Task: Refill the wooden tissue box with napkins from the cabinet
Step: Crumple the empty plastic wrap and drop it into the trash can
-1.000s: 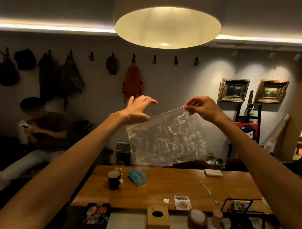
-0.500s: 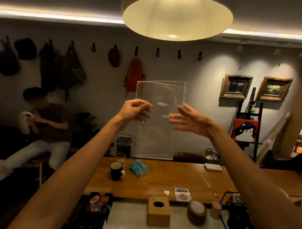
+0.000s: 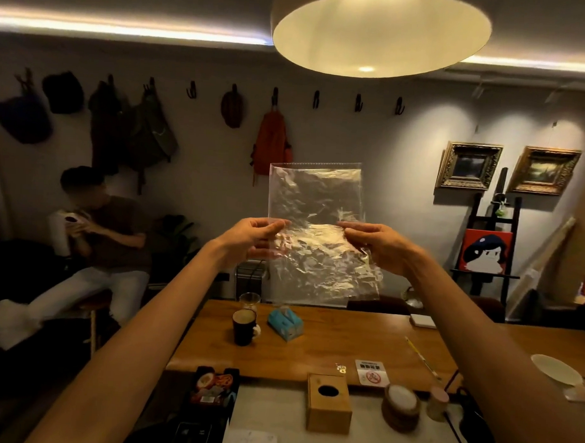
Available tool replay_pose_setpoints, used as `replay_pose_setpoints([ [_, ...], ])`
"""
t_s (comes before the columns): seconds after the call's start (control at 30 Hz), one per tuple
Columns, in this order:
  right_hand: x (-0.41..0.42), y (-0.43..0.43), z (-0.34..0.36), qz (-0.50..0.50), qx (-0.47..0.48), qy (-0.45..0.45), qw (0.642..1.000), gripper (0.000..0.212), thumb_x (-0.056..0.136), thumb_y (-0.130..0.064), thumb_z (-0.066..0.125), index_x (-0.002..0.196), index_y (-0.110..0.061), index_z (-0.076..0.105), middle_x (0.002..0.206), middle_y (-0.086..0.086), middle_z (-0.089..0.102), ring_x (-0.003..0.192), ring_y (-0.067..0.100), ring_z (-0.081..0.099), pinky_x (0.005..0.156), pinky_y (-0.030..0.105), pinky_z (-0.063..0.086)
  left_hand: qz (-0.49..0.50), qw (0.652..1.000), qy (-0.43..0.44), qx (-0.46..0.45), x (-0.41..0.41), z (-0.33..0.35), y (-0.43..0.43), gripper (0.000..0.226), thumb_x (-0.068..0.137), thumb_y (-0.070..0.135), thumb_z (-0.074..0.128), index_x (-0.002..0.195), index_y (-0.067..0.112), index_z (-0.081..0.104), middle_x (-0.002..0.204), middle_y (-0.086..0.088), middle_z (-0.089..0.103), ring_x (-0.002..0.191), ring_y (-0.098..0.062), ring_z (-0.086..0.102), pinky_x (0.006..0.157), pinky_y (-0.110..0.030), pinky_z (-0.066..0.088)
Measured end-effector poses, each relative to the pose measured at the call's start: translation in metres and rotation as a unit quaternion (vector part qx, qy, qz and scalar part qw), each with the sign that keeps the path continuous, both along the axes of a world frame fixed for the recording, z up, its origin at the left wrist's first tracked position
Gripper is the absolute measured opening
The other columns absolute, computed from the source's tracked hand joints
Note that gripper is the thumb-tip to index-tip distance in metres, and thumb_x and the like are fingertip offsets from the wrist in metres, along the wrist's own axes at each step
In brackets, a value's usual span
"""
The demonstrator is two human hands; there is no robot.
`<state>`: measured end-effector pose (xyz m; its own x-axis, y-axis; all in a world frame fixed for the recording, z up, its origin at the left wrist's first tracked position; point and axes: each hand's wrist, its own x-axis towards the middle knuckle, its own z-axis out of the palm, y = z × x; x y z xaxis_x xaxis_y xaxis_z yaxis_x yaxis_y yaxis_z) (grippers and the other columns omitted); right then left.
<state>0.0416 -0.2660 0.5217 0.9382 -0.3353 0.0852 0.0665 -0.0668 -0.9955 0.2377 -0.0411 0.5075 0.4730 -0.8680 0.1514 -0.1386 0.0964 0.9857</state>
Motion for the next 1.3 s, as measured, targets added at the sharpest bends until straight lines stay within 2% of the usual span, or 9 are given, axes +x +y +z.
replay_pose_setpoints([
  [0.23,-0.015,0.002,-0.005,-0.016,-0.023,0.062,0.998,0.032,0.080,-0.031,0.066,0.107,-0.014,0.069,0.087,0.005,0.071,0.070,0.012,0.065,0.056,0.023,0.055,0.032,0.996,-0.079,0.011,-0.001,-0.015,-0.003,0.028,0.093,0.016,0.063,0.119,0.012,0.068,0.113,-0.018,0.071,0.093,-0.015,0.069,0.064,-0.019,0.055],
  [0.4,-0.016,0.000,-0.008,-0.013,-0.014,-0.001,1.000,0.031,0.091,-0.004,0.058,0.116,-0.019,0.067,0.105,0.001,0.074,0.089,0.011,0.071,0.070,0.021,0.055,-0.026,0.998,-0.005,-0.050,-0.004,-0.021,-0.003,0.031,0.094,0.009,0.057,0.123,0.012,0.065,0.102,-0.009,0.075,0.087,-0.014,0.073,0.069,-0.025,0.060],
  [0.53,-0.014,0.004,-0.019,-0.027,0.002,-0.047,0.999,0.030,0.093,0.000,0.050,0.113,-0.014,0.068,0.101,0.002,0.072,0.090,0.009,0.069,0.067,0.022,0.052,-0.051,0.987,0.071,-0.134,-0.005,-0.031,-0.004,0.029,0.090,0.005,0.054,0.098,0.021,0.078,0.085,-0.003,0.077,0.080,-0.011,0.074,0.068,-0.024,0.059],
  [0.77,-0.013,0.020,-0.020,-0.031,-0.007,-0.108,0.994,0.050,0.094,0.010,0.043,0.072,-0.016,0.080,0.076,0.002,0.076,0.067,0.012,0.071,0.058,0.020,0.058,-0.011,0.986,0.026,-0.165,-0.005,-0.037,-0.002,0.055,0.095,-0.012,0.037,0.071,0.017,0.078,0.084,-0.004,0.072,0.083,-0.023,0.064,0.076,-0.034,0.058],
  [0.87,-0.014,0.019,-0.014,0.041,0.040,-0.099,0.993,0.033,0.090,-0.008,0.052,0.104,-0.023,0.077,0.106,0.007,0.074,0.093,0.021,0.071,0.072,0.030,0.060,0.019,0.986,-0.017,-0.168,-0.005,-0.035,0.006,0.058,0.090,-0.019,0.032,0.058,0.009,0.072,0.085,-0.004,0.070,0.082,-0.020,0.063,0.077,-0.037,0.055],
  [0.97,-0.011,0.019,-0.021,0.124,0.104,-0.042,0.986,0.065,0.082,-0.053,0.061,0.142,-0.031,0.047,0.141,0.013,0.055,0.126,0.035,0.054,0.099,0.051,0.049,0.076,0.981,-0.076,-0.163,0.002,-0.035,0.028,0.061,0.086,-0.023,0.031,0.054,0.011,0.070,0.086,0.001,0.071,0.085,-0.016,0.064,0.075,-0.034,0.055],
  [1.03,0.001,0.036,-0.032,0.125,0.046,0.017,0.991,0.081,0.070,-0.065,0.066,0.138,-0.026,0.048,0.131,0.012,0.062,0.116,0.028,0.063,0.093,0.047,0.053,0.098,0.978,-0.103,-0.154,0.012,-0.041,0.050,0.060,0.085,-0.024,0.032,0.055,0.011,0.070,0.086,0.002,0.070,0.086,-0.017,0.063,0.072,-0.029,0.056],
  [1.17,0.047,0.088,-0.055,0.139,-0.051,0.037,0.988,0.067,0.071,-0.026,0.082,0.133,-0.020,0.057,0.115,0.013,0.069,0.097,0.026,0.067,0.078,0.035,0.060,0.094,0.984,-0.118,-0.093,0.028,-0.066,0.118,0.056,0.077,-0.023,0.032,0.060,0.014,0.071,0.086,-0.004,0.068,0.089,-0.024,0.061,0.078,-0.033,0.052],
  [1.3,0.102,0.152,-0.088,0.135,-0.068,0.055,0.987,0.041,0.084,-0.004,0.068,0.123,-0.017,0.062,0.100,0.003,0.074,0.090,0.024,0.067,0.083,0.040,0.056,0.043,0.981,0.140,-0.123,0.047,-0.106,0.210,0.037,0.092,0.013,0.045,0.121,0.020,0.066,0.122,-0.012,0.065,0.111,-0.030,0.060,0.097,-0.051,0.043],
])
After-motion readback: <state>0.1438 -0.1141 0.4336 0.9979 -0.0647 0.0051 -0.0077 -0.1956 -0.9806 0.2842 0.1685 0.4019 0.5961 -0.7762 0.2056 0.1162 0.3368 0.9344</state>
